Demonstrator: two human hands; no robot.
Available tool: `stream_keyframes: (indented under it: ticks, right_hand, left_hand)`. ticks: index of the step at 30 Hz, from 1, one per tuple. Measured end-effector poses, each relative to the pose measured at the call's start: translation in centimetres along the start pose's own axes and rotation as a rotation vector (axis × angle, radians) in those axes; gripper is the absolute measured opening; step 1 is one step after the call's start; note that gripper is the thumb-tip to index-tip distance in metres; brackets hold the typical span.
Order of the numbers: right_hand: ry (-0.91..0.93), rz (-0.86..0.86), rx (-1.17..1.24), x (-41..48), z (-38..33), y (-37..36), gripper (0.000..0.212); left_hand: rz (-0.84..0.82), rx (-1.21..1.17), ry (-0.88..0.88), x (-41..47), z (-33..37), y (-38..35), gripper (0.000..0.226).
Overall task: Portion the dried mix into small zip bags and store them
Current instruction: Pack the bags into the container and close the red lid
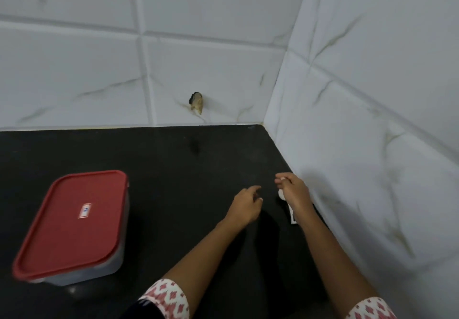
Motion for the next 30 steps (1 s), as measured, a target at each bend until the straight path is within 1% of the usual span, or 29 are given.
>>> stream_keyframes:
  ticks: [2, 4, 7, 11, 14, 16, 17, 23, 26, 30]
  right_hand:
    - [-0.046, 0.031, 0.006, 0.6, 1.8, 1.7, 0.027]
    - [-0.087, 0.047, -0.04, 1.0, 3.8, 2.9, 0.028]
    - [-0.157, 0.016, -0.076, 1.4, 6.5, 3.1, 0.034]
    - [-0.237, -0.05, -0.04, 1.9, 9.4, 1.9, 0.04]
    - [-0.286, -0.064, 0.007, 1.9, 10.3, 1.4, 0.037]
    - [-0.291, -0.068, 0.039, 1.7, 9.7, 1.3, 0.03]
    - [-0.291, -0.066, 0.059, 1.6, 9.4, 1.3, 0.027]
    - [-0.239, -0.071, 0.189, 1.2, 5.9, 0.4, 0.031]
    - [-0.203, -0.096, 0.292, 0.8, 3.1, -1.9, 0.032]
    - [-0.165, -0.224, 0.388, -0.8, -0.7, -7.7, 0.032]
  left_hand:
    - [-0.023, -0.036, 0.048, 1.4, 0.6, -2.0, 0.046]
    - [-0.023, -0.091, 0.111, 2.7, 0.8, -3.6, 0.047]
    - [-0.041, -0.184, 0.215, 4.4, 0.8, -5.5, 0.051]
    - [-0.106, -0.311, 0.31, 6.8, -0.3, -8.5, 0.061]
    - [-0.143, -0.394, 0.327, 7.1, -0.2, -9.3, 0.057]
    - [-0.175, -0.473, 0.319, 6.2, 0.5, -8.8, 0.046]
    - [-0.192, -0.486, 0.31, 6.0, 0.9, -8.7, 0.045]
    - [-0.181, -0.53, 0.255, 4.6, 1.0, -5.7, 0.048]
    - [-0.098, -0.562, 0.239, 3.2, 0.1, -1.8, 0.047]
    - [0.066, -0.615, 0.267, 1.4, -3.3, 4.5, 0.046]
Point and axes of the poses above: each hand's wrist, its own x-axis towards the middle knuckle, its own y-axis out of the back of the hand, z = x × y, the point moved 8 cm from there along x, towards the middle knuckle, and after that the axes turned 14 degrees about y, right-handed, at the moved point
